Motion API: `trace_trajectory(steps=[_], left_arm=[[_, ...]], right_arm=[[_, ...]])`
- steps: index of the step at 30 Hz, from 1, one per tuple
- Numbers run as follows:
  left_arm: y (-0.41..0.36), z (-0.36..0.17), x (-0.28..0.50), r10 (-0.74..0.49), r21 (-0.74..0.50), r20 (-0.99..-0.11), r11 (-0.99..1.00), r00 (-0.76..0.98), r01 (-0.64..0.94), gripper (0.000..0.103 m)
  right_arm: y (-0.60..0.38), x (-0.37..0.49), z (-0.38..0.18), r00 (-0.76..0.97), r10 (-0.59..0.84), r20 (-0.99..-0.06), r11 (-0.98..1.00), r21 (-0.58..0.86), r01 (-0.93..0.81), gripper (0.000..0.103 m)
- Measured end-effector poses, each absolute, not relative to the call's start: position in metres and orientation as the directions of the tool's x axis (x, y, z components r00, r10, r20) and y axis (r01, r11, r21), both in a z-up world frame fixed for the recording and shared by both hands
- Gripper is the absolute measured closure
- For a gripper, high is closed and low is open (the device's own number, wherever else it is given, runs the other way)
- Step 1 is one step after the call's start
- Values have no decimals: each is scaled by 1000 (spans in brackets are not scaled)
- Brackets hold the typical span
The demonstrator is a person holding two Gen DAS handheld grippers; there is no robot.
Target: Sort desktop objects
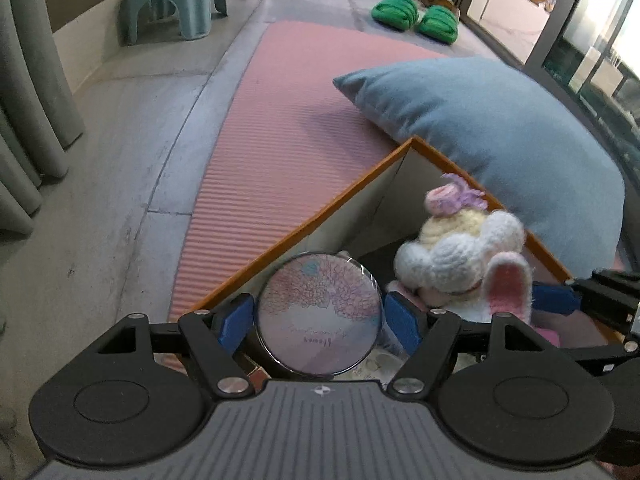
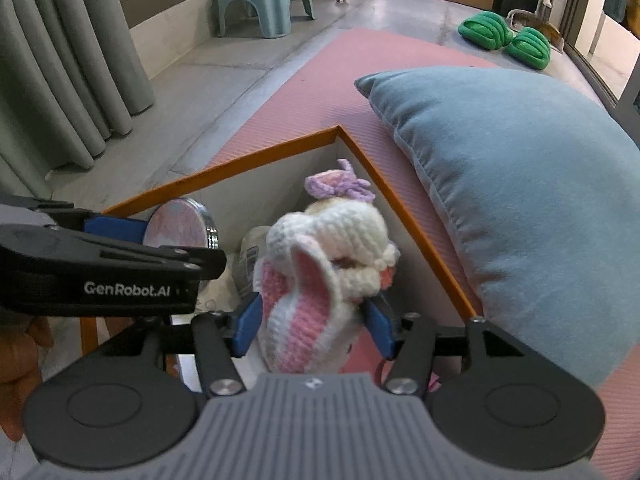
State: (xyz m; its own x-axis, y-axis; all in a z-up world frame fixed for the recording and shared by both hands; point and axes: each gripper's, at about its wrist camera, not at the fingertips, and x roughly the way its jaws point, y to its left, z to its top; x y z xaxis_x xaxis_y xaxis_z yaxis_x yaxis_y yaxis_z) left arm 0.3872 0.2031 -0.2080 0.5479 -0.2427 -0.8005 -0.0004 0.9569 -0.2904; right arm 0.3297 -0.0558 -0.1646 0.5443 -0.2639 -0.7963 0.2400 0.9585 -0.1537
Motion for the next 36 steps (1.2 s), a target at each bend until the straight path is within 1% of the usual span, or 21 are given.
trace_trajectory(steps=[3,12,17,19,21,22,23,28,29,30,31,33,36], left_arm=[[205,-203,386,-266,-317,-782,948,563,7,18],[206,-180,383,-260,-289,-797,957,545,33,18],[209,-150,374,-260,-262,-818,963,514,69,18],[213,-130,369,-271,-266,-823,960,499,84,18],[216,-110,363,-290,-277,-828,956,480,99,18],[216,-100,359,-345,-283,-830,938,439,201,18],[217,-90,354,-362,-280,-832,928,420,245,18],[221,-32,327,-337,-234,-854,929,397,285,18],[222,-17,319,-327,-218,-852,932,410,290,17],[225,-4,309,-317,-208,-849,936,423,285,14],[228,8,299,-313,-207,-846,939,431,275,14],[235,26,277,-319,-234,-841,943,436,238,14],[245,40,244,-344,-288,-847,938,406,194,14]], right_arm=[[-57,326,-163,553,-256,-793,960,-141,242,42],[-52,312,-150,555,-250,-794,962,-136,238,41],[-46,303,-130,544,-233,-806,965,-121,234,36],[-41,301,-116,528,-234,-816,965,-131,226,31],[-34,297,-97,519,-238,-821,966,-144,216,29],[-31,295,-87,518,-240,-821,966,-147,214,26],[-27,291,-76,514,-240,-824,966,-147,214,21],[-3,272,-22,491,-257,-832,962,-171,214,19],[3,265,-11,494,-263,-829,961,-178,212,18],[9,259,1,497,-269,-825,959,-184,213,17],[14,252,11,498,-275,-822,958,-188,218,16],[24,238,31,493,-285,-822,954,-195,226,16],[38,214,59,472,-304,-828,946,-205,251,14]])
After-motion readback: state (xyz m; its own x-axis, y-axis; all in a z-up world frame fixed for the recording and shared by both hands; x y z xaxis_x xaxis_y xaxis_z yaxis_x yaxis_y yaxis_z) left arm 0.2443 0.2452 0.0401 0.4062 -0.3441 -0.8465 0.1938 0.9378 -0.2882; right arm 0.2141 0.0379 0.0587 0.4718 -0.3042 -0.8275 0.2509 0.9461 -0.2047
